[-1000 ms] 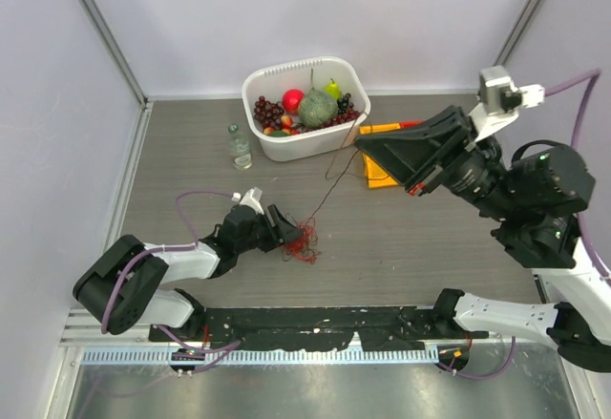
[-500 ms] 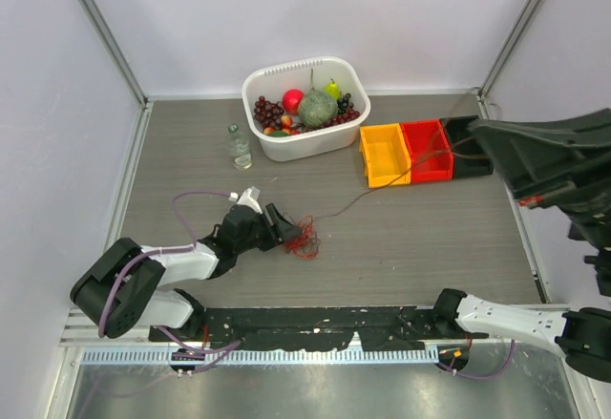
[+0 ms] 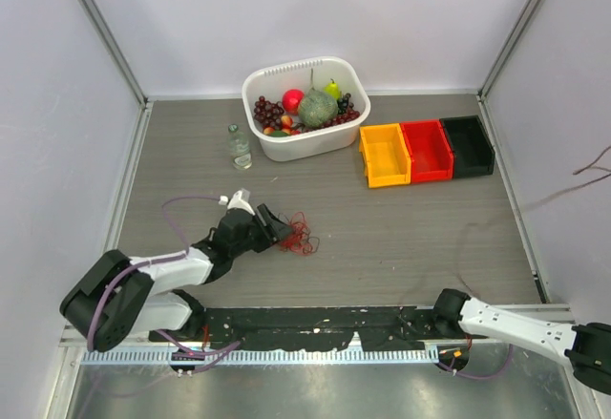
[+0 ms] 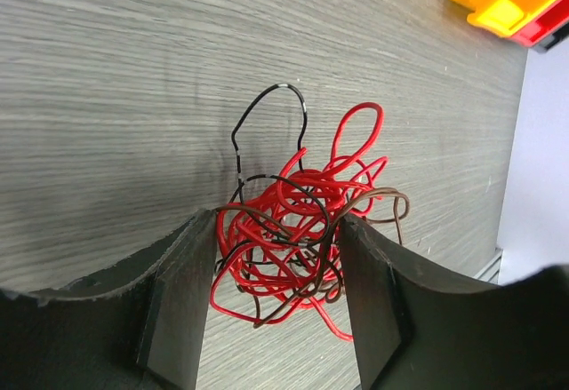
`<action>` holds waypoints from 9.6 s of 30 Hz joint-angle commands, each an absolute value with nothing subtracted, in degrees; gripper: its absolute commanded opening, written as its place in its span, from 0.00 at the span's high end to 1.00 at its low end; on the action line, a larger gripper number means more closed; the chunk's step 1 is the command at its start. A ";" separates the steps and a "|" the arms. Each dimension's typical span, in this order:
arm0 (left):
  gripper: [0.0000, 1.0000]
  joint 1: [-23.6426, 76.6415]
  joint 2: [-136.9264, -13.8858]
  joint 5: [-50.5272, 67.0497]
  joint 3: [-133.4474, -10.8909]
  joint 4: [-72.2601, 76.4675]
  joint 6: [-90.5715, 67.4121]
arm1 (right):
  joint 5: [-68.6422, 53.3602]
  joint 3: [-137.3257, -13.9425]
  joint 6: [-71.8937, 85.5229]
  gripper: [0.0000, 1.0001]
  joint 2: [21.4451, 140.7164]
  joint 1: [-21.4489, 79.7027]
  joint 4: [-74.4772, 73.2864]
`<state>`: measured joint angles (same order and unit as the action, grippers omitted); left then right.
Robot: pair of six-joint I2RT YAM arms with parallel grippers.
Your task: Untangle the cables
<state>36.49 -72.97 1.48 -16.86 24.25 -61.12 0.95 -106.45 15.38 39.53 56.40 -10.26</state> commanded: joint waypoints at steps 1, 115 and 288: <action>0.41 36.56 -65.67 -6.06 -13.11 23.03 -63.28 | 6.93 -100.58 13.62 0.99 38.16 56.51 -10.11; 0.13 49.75 -95.02 -12.13 -52.04 13.53 -25.23 | -6.59 -30.94 32.17 0.21 61.25 18.11 -8.88; 0.09 45.79 -83.23 5.10 -24.08 55.02 -38.14 | 9.40 -80.33 23.91 0.53 108.38 12.04 -17.30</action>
